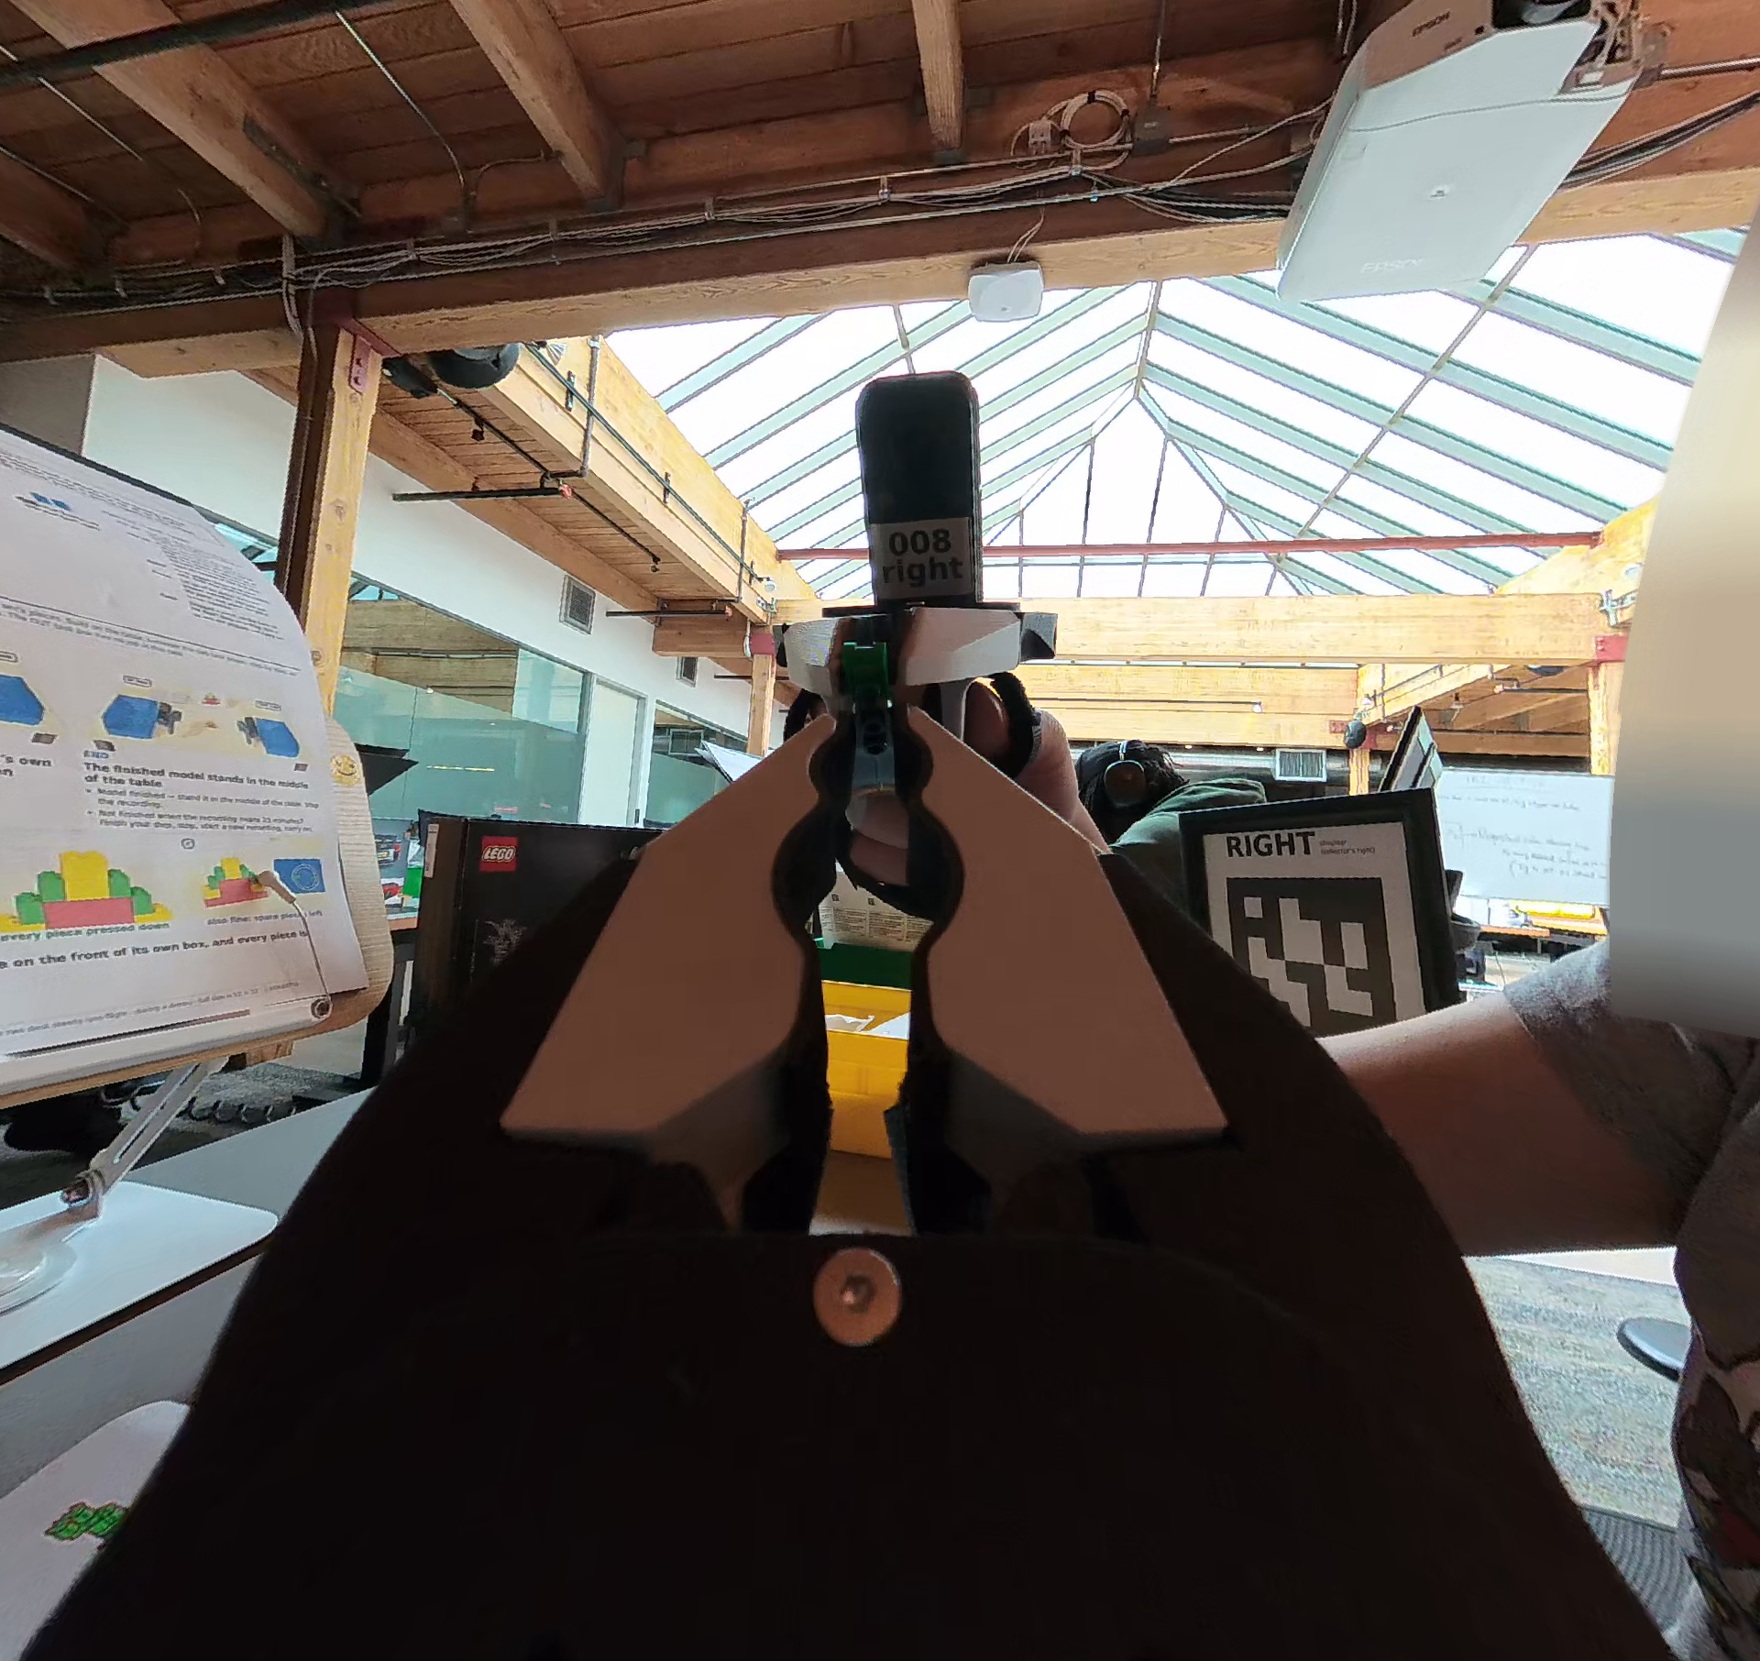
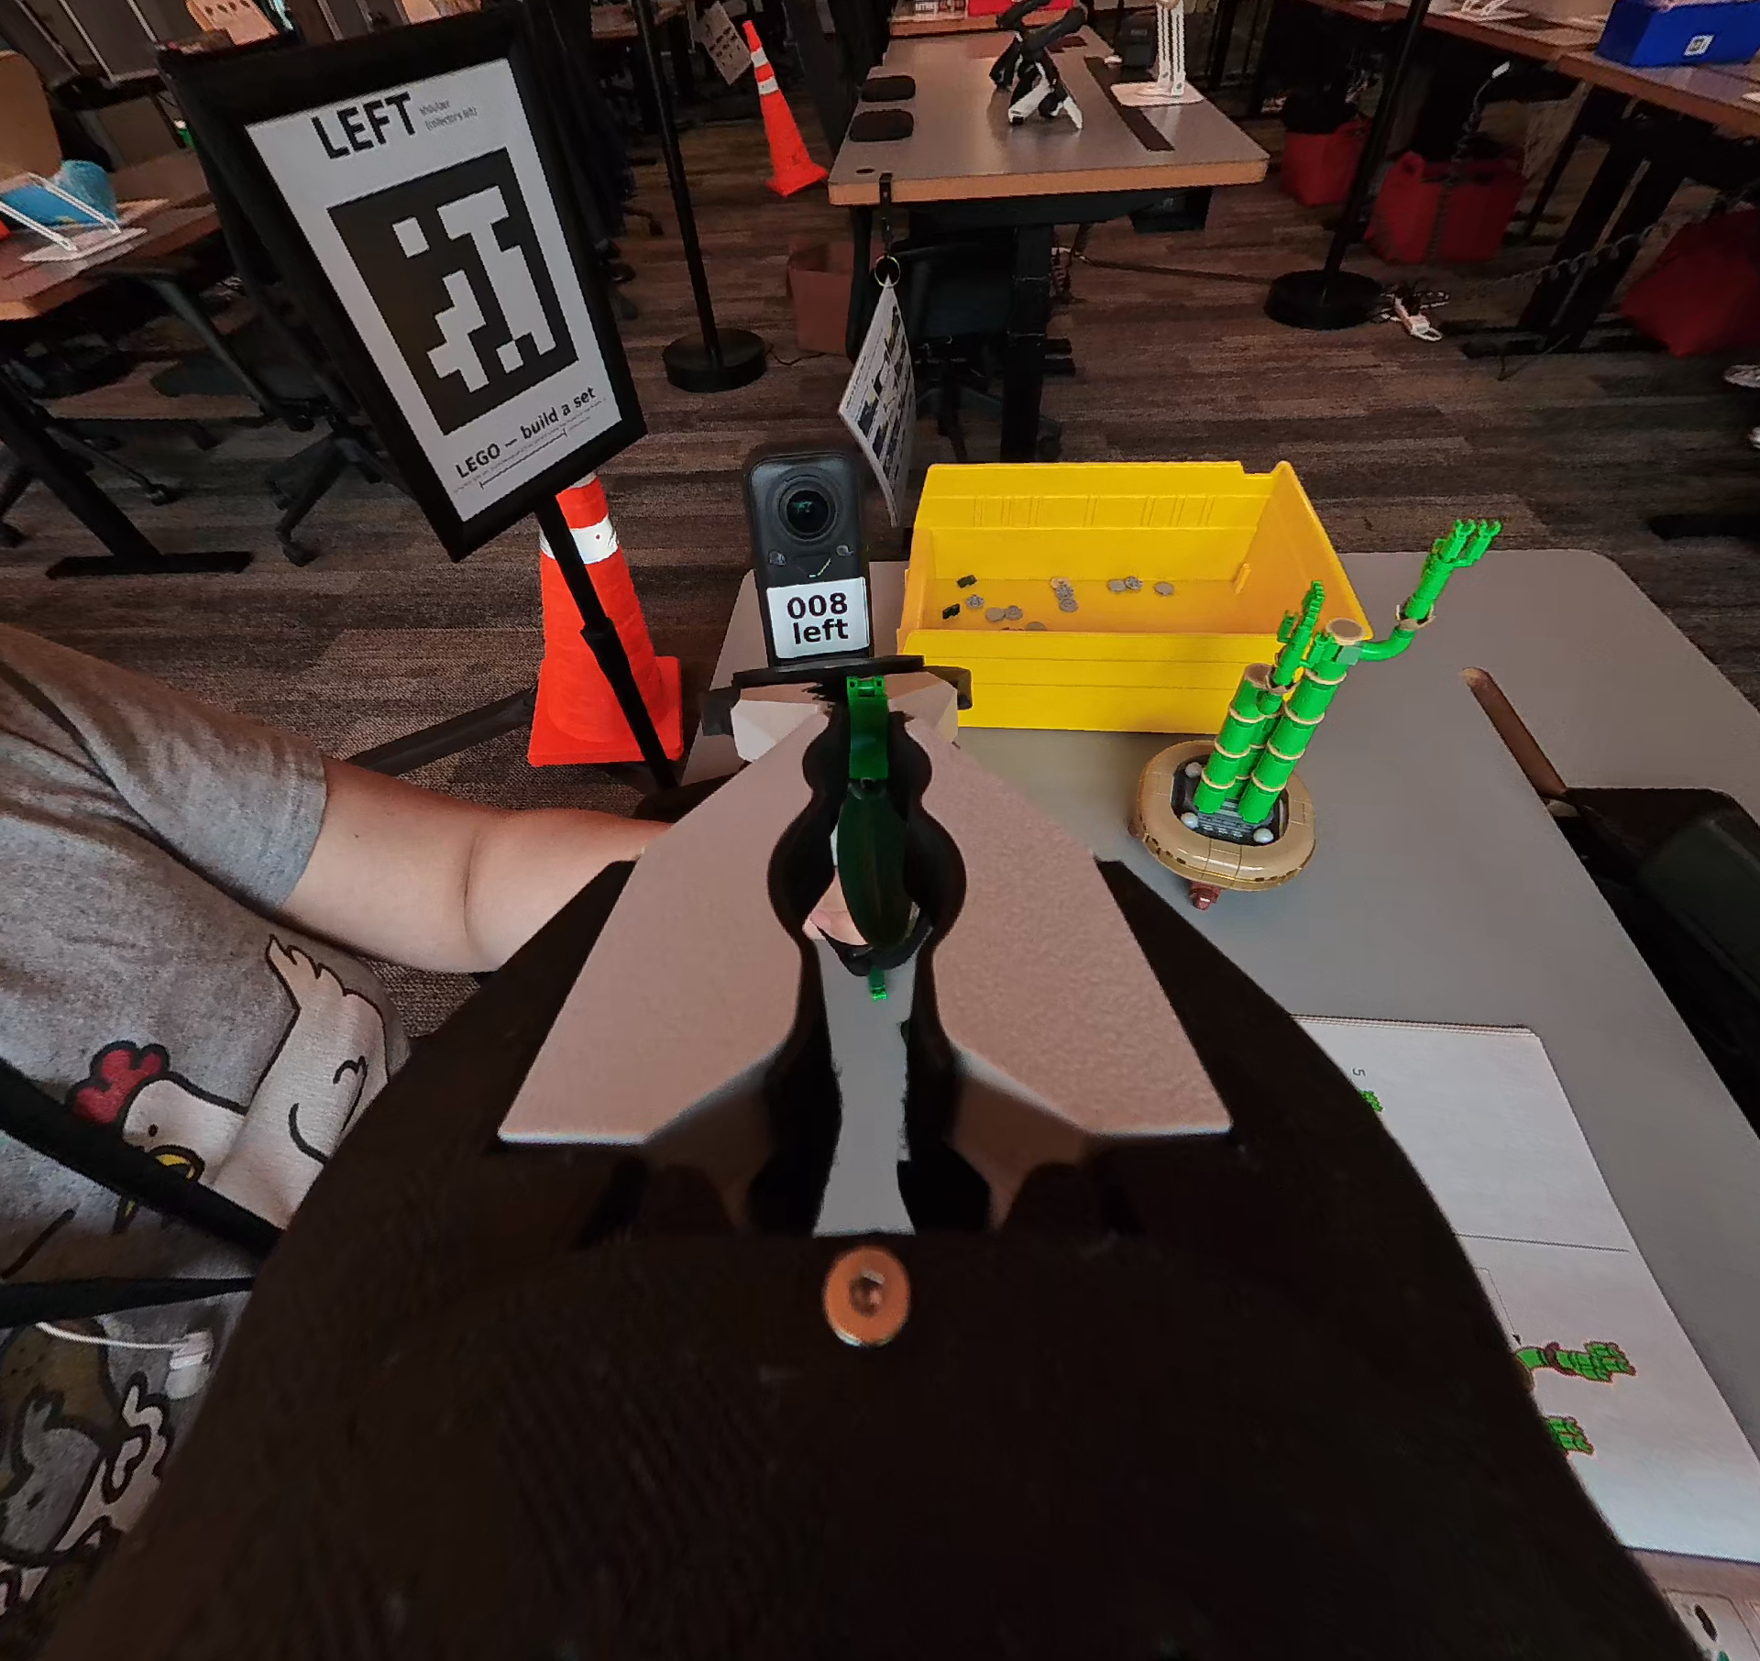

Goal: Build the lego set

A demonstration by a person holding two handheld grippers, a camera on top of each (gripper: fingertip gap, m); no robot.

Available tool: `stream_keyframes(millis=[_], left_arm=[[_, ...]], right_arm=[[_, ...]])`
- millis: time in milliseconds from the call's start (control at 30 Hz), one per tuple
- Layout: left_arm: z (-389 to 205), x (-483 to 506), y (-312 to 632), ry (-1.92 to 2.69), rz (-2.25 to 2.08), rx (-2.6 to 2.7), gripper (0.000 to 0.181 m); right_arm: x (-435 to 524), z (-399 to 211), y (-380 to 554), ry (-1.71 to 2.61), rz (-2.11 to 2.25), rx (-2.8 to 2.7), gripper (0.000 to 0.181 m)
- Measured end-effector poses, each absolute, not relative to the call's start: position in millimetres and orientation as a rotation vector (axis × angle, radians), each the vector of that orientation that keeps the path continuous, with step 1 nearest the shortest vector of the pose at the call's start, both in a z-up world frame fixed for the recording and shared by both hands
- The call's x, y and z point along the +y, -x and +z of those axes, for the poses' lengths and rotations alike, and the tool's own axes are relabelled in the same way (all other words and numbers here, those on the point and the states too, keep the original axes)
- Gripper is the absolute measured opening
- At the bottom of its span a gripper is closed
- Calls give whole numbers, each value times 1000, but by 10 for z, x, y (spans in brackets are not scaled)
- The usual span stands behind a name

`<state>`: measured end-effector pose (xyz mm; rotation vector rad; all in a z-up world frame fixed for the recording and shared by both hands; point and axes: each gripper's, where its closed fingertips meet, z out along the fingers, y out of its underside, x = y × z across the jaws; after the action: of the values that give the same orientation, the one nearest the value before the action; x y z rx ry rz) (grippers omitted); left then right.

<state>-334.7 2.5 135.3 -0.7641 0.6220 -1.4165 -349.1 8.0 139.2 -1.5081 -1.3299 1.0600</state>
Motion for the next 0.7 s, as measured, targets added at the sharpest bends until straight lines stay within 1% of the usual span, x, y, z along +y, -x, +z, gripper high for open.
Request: stream_keyframes(millis=[700], left_arm=[[1355,27,3370,776,-1364,626,5]], right_arm=[[78,1372,3483,1503,1007,-1350,6]])
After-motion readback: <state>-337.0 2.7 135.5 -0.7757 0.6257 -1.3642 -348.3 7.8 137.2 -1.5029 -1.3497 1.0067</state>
